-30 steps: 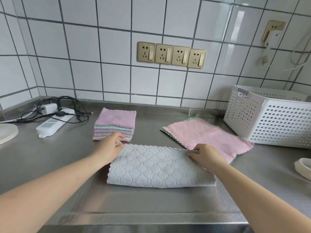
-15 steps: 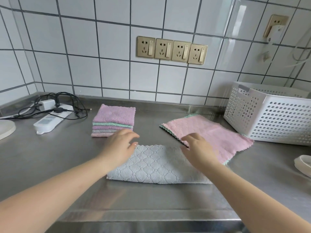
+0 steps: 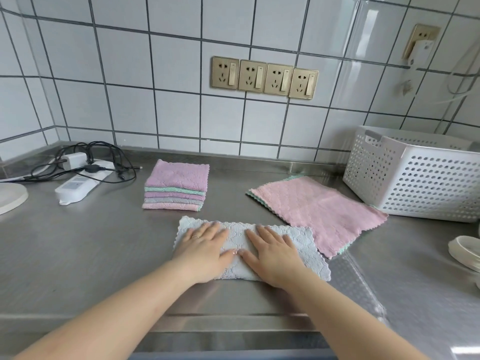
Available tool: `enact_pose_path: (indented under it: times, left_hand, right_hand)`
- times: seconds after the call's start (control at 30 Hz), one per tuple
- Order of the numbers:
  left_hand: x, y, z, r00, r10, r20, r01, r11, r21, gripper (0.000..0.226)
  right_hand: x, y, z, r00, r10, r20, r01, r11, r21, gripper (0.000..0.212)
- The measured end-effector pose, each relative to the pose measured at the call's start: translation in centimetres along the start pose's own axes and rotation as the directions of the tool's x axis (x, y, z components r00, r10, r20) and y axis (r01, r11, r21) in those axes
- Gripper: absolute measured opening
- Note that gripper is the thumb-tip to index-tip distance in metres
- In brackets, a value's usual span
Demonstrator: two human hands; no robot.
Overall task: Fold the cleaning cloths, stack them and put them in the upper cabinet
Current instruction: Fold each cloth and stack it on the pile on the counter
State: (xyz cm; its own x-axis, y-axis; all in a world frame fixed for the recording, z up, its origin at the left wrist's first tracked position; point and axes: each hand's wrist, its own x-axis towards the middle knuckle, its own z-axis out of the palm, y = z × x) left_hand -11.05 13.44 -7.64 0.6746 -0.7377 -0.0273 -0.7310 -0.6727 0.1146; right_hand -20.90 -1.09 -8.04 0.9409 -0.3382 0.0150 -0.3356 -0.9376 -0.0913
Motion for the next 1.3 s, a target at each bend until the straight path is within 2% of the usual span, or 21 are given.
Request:
enact_pose_path:
  times: [0.2, 0.33, 0.4, 0.47, 0.53, 0.6, 0.73, 0.9, 1.1, 1.2, 1.3]
  left_hand:
    - [-0.4, -1.8, -0.2, 0.996, -0.087, 0.007, 0.087, 0.996, -0.029, 0.072]
    - [-0.6, -2.1, -0.3, 0.994, -0.112, -0.001, 0.112, 0.993, -0.041, 0.073]
    - [-0.8, -1.9, -0.5, 0.996, -0.06, -0.065, 0.058, 0.997, -0.042, 0.074]
    - [-1.6, -1.2, -0.9, 0.972, 0.088, -0.217, -0.105, 0.992, -0.065, 0.079]
    - [-2.8, 0.0, -1.1, 0.916, 0.231, -0.328, -0.276, 0.956, -0.099, 0.068]
    - [-4.0, 1.6, -1.3, 0.901, 0.294, -0.318, -0.35, 0.927, -0.133, 0.055]
    - [-4.6, 2.7, -0.5, 0.884, 0.33, -0.33, -0.385, 0.915, -0.116, 0.024]
    - [-4.3, 3.0, 0.1, 0.837, 0.394, -0.379, -0.422, 0.906, 0.008, 0.012]
    - [-4.6, 1.4, -0.3, 0.859, 0.401, -0.318, -0.429, 0.903, -0.022, 0.022]
    - [-5.5, -0.2, -0.2, 0.865, 0.393, -0.31, -0.43, 0.901, -0.056, 0.017]
    - [-5.8, -2.2, 0.0, 0.877, 0.379, -0.296, -0.421, 0.903, -0.089, 0.026]
  right_hand:
    - [-0.6, 3.7, -0.8, 0.994, 0.105, 0.038, -0.102, 0.992, -0.069, 0.085]
    - [-0.8, 4.8, -1.0, 0.988, 0.147, 0.057, -0.143, 0.987, -0.067, 0.072]
    - [-0.4, 4.5, -1.4, 0.987, 0.159, 0.03, -0.157, 0.985, -0.077, 0.067]
    - [0.2, 4.0, -2.0, 0.988, 0.144, -0.058, -0.146, 0.989, -0.032, 0.052]
    - [1.2, 3.3, -2.5, 0.987, 0.086, -0.138, -0.074, 0.993, 0.089, 0.037]
    - [2.3, 2.2, -2.6, 0.985, 0.04, -0.167, -0.008, 0.982, 0.187, 0.033]
    - [4.0, 0.6, -2.3, 0.991, 0.02, -0.133, 0.004, 0.985, 0.172, 0.025]
    - [4.5, 0.6, -2.1, 0.983, 0.007, -0.185, 0.009, 0.996, 0.084, 0.021]
    - [3.7, 1.2, -2.9, 0.992, -0.007, -0.13, 0.007, 1.0, 0.0, 0.021]
    - [2.2, 2.2, -3.0, 0.992, -0.024, -0.123, 0.024, 1.0, -0.007, 0.02]
    - [0.1, 3.0, -3.1, 0.993, -0.043, -0.107, 0.046, 0.999, 0.02, 0.02]
